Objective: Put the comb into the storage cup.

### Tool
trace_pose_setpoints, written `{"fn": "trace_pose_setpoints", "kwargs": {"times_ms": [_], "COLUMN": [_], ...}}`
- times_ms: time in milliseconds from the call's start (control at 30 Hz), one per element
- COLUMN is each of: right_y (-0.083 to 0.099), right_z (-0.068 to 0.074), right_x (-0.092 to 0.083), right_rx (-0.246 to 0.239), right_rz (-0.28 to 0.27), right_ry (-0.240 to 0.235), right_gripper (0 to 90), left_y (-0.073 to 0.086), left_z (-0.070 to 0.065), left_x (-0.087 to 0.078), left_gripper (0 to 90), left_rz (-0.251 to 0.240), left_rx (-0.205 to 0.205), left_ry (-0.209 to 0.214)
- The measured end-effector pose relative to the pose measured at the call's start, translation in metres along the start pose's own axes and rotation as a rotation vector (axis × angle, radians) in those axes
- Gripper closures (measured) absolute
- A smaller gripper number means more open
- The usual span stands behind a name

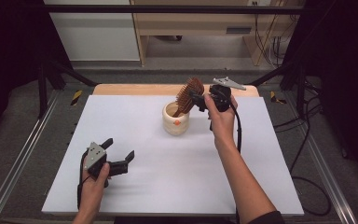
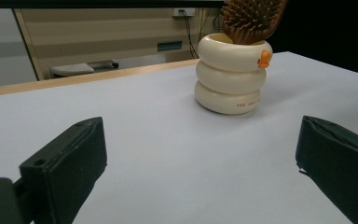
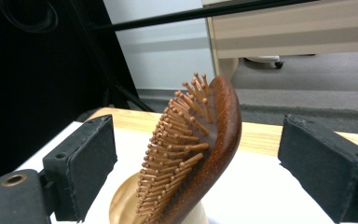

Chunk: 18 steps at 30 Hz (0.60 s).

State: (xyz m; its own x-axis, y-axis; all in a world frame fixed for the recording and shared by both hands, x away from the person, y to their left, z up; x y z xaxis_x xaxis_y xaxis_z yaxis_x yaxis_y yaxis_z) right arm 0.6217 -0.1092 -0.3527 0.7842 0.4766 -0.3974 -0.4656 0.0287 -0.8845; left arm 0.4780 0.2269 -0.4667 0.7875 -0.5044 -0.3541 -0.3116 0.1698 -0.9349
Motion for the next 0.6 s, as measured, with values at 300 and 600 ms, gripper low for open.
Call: {"fn": "trace_pose_setpoints", "kwargs": {"times_ms": [300, 600], "right_y": [-0.002, -0.0037], "right_z": [-0.0015, -0.001], "right_x": [-0.0046, -0.0102], "right_rx": [-0.031, -0.047], "right_rz": [-0.013, -0.013], "right_ry": [0.031, 0.054], "right_gripper": [7.9, 6.7], "left_y": [-0.0007, -0.0011], "left_z": [0.0003, 0.0035], "left_x": [-0.0007, -0.0019], "left_gripper": [1.8, 1.5], "left_rz": [-0.007, -0.014], "left_rx": [0.001, -0.011], "left_ry": [-0.002, -0.014]}}
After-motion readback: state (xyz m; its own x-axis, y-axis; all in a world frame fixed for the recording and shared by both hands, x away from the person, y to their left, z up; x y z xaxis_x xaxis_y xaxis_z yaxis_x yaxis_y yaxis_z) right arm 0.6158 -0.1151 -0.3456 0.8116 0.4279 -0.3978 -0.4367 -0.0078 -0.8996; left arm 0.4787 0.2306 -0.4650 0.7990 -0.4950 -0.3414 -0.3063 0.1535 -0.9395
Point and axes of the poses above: each handheld gripper's, and its own axes: x roughly forward along the jaws, y roughly out of its underside, z roughly to its left, the point moved 4 cm from there along x, roughly forward along the jaws, and after that the axes turned 8 degrees about z, right-handed, at the moved point
